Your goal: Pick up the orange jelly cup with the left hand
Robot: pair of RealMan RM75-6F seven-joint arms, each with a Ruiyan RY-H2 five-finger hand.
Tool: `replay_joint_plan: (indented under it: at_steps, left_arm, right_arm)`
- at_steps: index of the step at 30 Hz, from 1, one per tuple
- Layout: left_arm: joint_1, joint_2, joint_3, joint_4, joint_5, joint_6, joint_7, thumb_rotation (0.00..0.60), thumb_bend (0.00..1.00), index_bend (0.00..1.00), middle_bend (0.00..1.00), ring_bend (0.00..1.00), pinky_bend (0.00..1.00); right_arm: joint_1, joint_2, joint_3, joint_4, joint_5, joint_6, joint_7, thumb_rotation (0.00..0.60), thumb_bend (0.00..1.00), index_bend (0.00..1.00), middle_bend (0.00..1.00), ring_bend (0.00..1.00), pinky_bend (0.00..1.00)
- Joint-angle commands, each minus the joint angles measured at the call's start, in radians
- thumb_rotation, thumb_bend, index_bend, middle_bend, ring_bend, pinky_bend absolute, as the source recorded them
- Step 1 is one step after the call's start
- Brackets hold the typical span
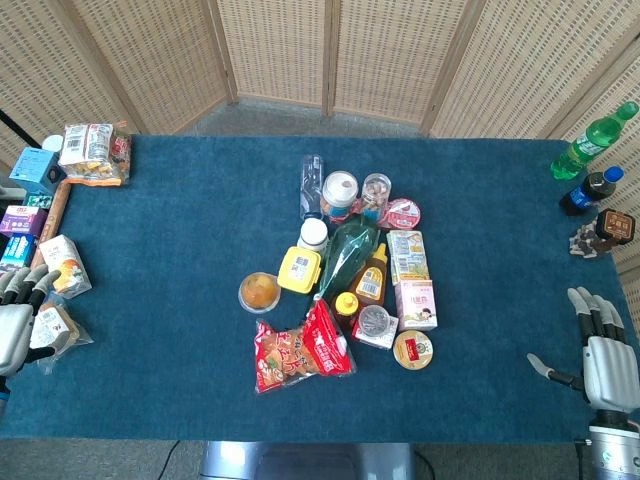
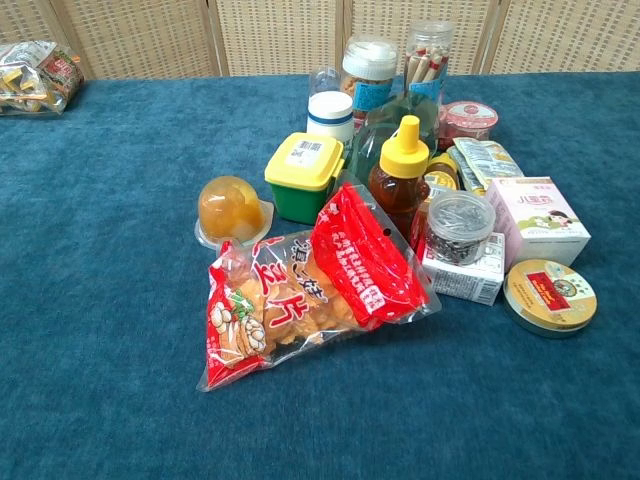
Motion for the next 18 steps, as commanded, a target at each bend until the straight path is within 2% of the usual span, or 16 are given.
replay_joint_plan:
  at_steps: [1,18]
  left_arm:
    - [-0.001,-0.002,0.001,0.001,-0.001,-0.002,-0.001,0.6,0.3,0.13,0.0,0.0,0.0]
    - [-0.023,-0.002,-0.006,0.009,0.041,-0.01,-0.027,0.6,0.3,0.1,0.0,0.0,0.0]
  right_arm:
    - [0.001,0.0,0.001,0.001,0.0,-0.001,0.001,0.528,0.0,0.0,0.0,0.0,0.0]
    - [-0.013,0.006,-0.006,-0.01,-0.01,0.023,0.001,0.53,0.0,0.0,0.0,0.0,0.0]
